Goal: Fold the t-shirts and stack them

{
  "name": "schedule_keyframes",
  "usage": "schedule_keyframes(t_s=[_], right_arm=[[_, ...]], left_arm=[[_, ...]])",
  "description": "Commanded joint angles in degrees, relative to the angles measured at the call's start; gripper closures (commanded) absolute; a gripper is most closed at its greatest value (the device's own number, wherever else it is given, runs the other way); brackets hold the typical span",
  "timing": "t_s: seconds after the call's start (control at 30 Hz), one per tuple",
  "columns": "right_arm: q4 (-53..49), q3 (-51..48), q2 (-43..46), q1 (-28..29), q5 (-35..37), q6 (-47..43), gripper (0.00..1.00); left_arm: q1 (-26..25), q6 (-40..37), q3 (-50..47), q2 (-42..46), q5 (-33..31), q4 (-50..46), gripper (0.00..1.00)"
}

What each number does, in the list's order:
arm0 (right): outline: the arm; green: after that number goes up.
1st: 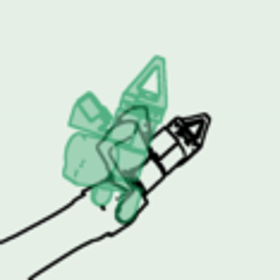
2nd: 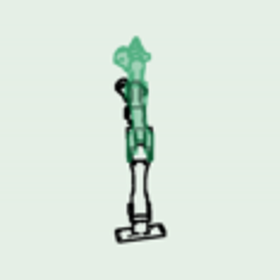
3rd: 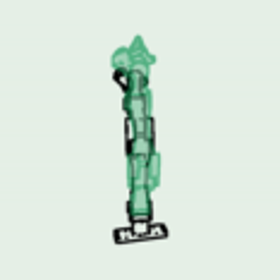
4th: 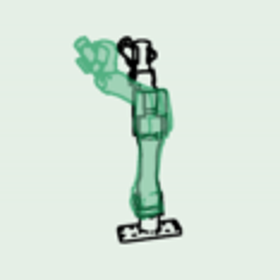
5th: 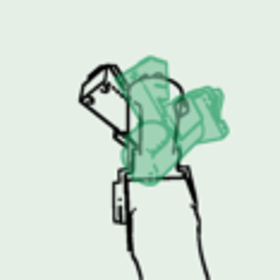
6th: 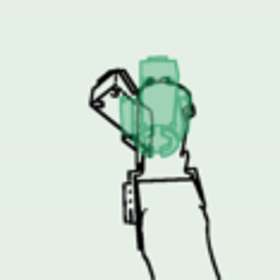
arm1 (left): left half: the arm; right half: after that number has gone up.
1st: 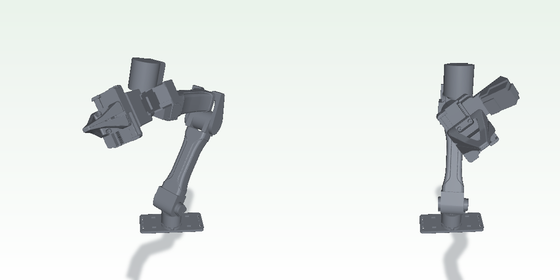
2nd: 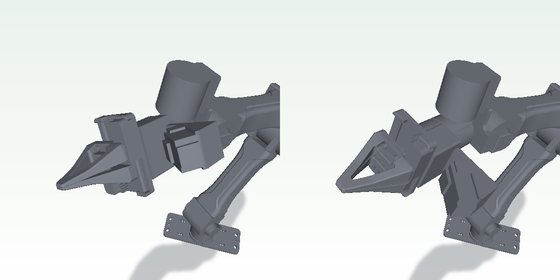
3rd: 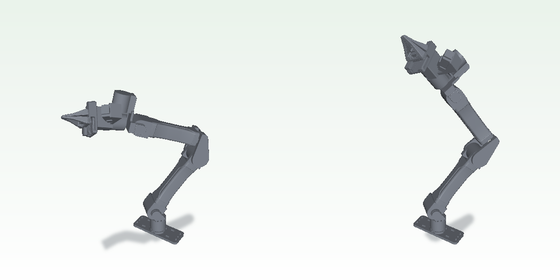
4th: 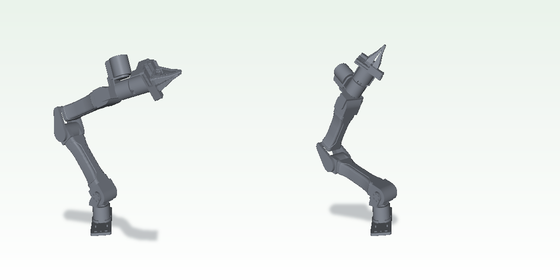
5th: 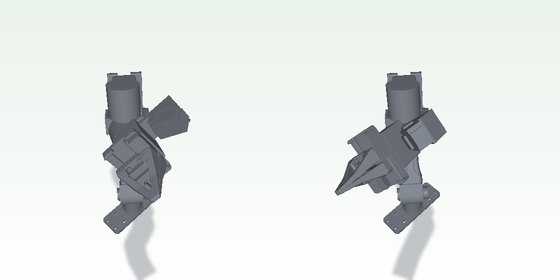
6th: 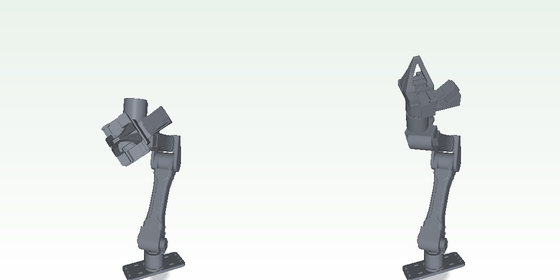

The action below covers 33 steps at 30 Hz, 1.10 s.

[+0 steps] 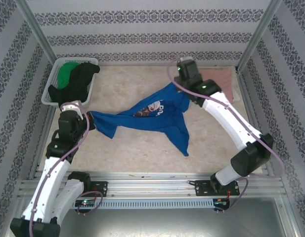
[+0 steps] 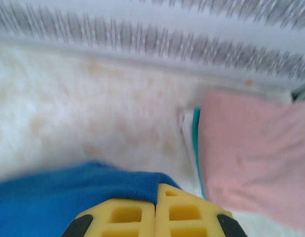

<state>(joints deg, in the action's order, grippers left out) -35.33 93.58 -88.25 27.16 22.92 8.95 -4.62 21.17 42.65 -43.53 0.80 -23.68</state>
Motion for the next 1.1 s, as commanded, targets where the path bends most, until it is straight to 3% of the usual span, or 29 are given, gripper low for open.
schedule_keyframes(t_s=[0.0, 0.1, 0.13, 0.17, 0.23, 0.27, 0.3, 0.33, 0.4, 0.43, 0.5, 0.53, 0.63, 0.77, 0.87, 0.97, 1.0, 1.07], right_arm=[[2.02, 6.47, -4.56, -5.04, -3.10, -1.86, 1.00], [0.87, 14.91, -14.17, -9.16, -9.54, -0.30, 0.99], [-0.63, 17.82, -17.26, -10.08, -11.70, 0.04, 0.90], [-3.49, 22.10, -20.61, -10.94, -14.13, 0.61, 0.87], [-9.57, 28.41, -24.70, -11.60, -16.82, 1.40, 0.90], [-10.04, 28.62, -24.80, -11.38, -17.30, 1.42, 0.98], [-8.70, 26.85, -23.60, -10.94, -17.99, 1.52, 0.98], [-7.14, 24.85, -22.15, -10.54, -19.21, 1.30, 0.89], [-5.15, 21.85, -19.23, -9.46, -20.89, 0.62, 0.84], [-5.56, 21.58, -18.34, -8.81, -20.84, 0.12, 0.80], [-7.73, 21.32, -16.19, -7.56, -20.16, -0.34, 0.61], [-8.59, 20.40, -14.67, -6.99, -19.98, -0.23, 0.58], [-5.01, 7.94, -5.54, -4.77, -20.67, 2.13, 0.50], [11.11, -19.13, 9.90, -1.04, -26.24, 11.36, 0.40], [15.28, -34.35, 19.32, -0.70, -22.06, 18.71, 0.38], [11.70, -45.60, 30.16, -5.51, -15.41, 24.30, 0.38], [10.61, -48.80, 34.45, -8.52, -14.96, 25.65, 0.38], [8.56, -52.83, 41.61, -13.31, -16.11, 26.51, 0.38]], left_arm=[[0.58, -2.56, 7.74, -7.23, 0.48, 5.28, 1.00], [0.58, -2.61, 11.89, -12.23, 3.51, 5.95, 1.00], [0.60, -2.44, 12.28, -12.90, 4.07, 5.92, 1.00], [0.58, -2.12, 12.03, -13.20, 4.50, 6.28, 1.00], [0.60, -1.99, 10.54, -13.05, 4.26, 6.79, 1.00], [0.67, -2.52, 9.57, -12.97, 4.04, 6.74, 1.00], [0.67, -2.89, 8.81, -13.08, 2.82, 6.17, 1.00], [0.79, -2.80, 8.26, -13.18, 1.85, 5.57, 1.00], [0.80, -2.71, 7.57, -13.42, 3.64, 4.03, 1.00], [0.77, -1.96, 7.16, -13.23, 5.93, 3.97, 1.00], [0.31, 0.78, 4.57, -12.75, 14.13, 6.55, 1.00], [-0.82, 2.16, 3.81, -12.70, 18.24, 8.03, 1.00], [-12.42, 2.48, 4.33, -13.33, 21.21, 9.82, 1.00], [-26.00, 2.05, 8.51, -18.86, 27.10, 15.19, 1.00], [-33.50, -0.09, 13.98, -27.21, 29.67, 18.05, 1.00], [-38.74, -1.27, 21.79, -38.04, 33.22, 19.55, 0.98], [-39.83, -1.48, 25.08, -41.52, 35.68, 19.58, 0.91], [-40.55, -1.04, 29.30, -46.37, 39.71, 20.88, 0.60]])
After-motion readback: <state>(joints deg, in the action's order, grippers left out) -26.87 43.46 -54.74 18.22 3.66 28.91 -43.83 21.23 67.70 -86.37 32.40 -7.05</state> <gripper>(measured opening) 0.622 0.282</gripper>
